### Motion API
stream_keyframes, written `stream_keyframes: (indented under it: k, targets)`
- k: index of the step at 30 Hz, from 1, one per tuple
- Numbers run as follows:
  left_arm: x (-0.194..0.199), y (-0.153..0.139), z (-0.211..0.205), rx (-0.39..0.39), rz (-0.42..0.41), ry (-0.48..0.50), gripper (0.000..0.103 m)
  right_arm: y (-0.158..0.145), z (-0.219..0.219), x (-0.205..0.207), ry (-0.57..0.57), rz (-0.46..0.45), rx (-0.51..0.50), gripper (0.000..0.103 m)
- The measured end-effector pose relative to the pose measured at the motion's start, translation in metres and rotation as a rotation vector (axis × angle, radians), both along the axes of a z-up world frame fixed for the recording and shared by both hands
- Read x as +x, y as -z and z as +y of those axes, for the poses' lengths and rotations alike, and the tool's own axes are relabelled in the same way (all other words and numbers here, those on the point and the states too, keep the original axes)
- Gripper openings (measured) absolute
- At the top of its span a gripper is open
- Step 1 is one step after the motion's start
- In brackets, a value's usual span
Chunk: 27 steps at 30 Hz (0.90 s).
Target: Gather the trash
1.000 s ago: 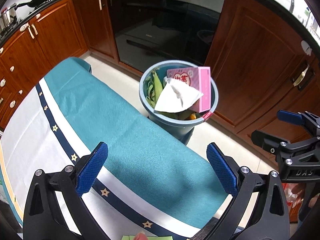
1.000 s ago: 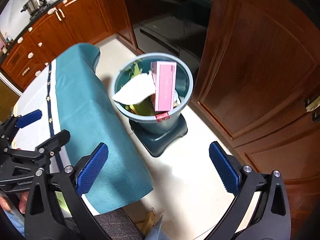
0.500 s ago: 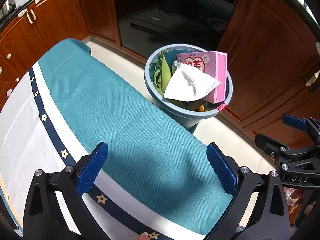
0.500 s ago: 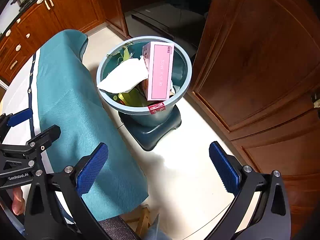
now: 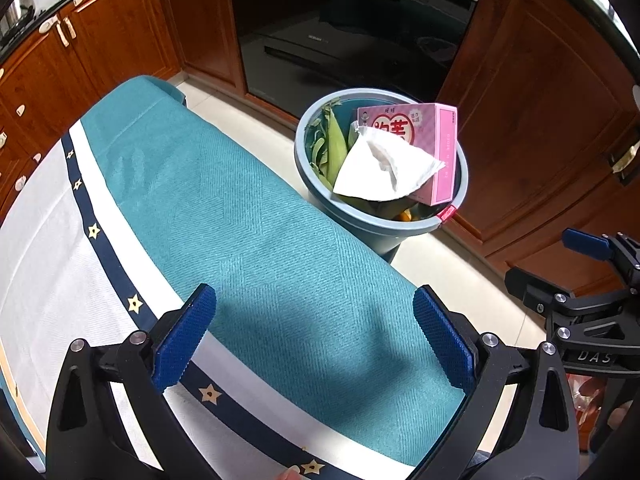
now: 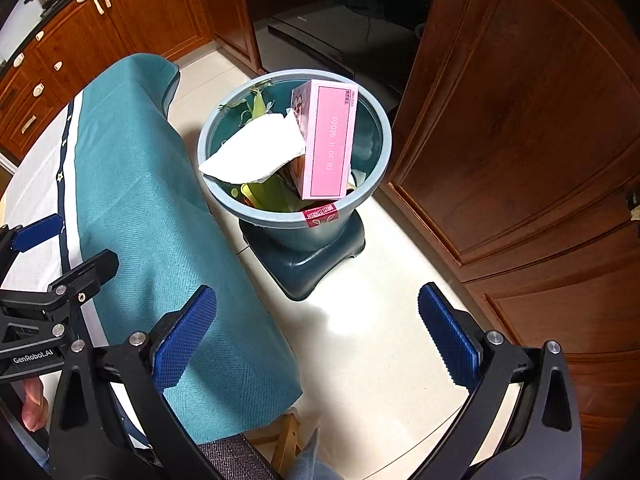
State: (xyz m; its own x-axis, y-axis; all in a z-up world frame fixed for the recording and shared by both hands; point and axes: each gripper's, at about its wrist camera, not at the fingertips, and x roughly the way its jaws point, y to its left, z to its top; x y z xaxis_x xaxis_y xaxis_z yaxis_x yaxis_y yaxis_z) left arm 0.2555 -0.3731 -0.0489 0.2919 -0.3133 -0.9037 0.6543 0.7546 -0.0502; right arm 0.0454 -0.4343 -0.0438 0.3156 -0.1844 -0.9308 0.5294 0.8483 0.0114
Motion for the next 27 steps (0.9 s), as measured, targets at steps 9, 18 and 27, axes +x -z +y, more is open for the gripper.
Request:
stream_keyframes:
  k: [9, 18, 27]
  targets:
    - [-0.006, -0.01, 0.005, -0.01, -0.02, -0.001, 0.099, -0.007, 0.003, -0.003, -0.002, -0.013, -0.009, 0.097]
    - [-0.011, -0.017, 0.008, -0.016, -0.03, 0.002, 0.099, -0.013, 0.005, -0.007, -0.002, -0.023, -0.016, 0.097]
    - [-0.016, -0.022, 0.011, -0.017, -0.039, 0.003, 0.099, -0.016, 0.006, -0.01, -0.006, -0.029, -0.017, 0.097]
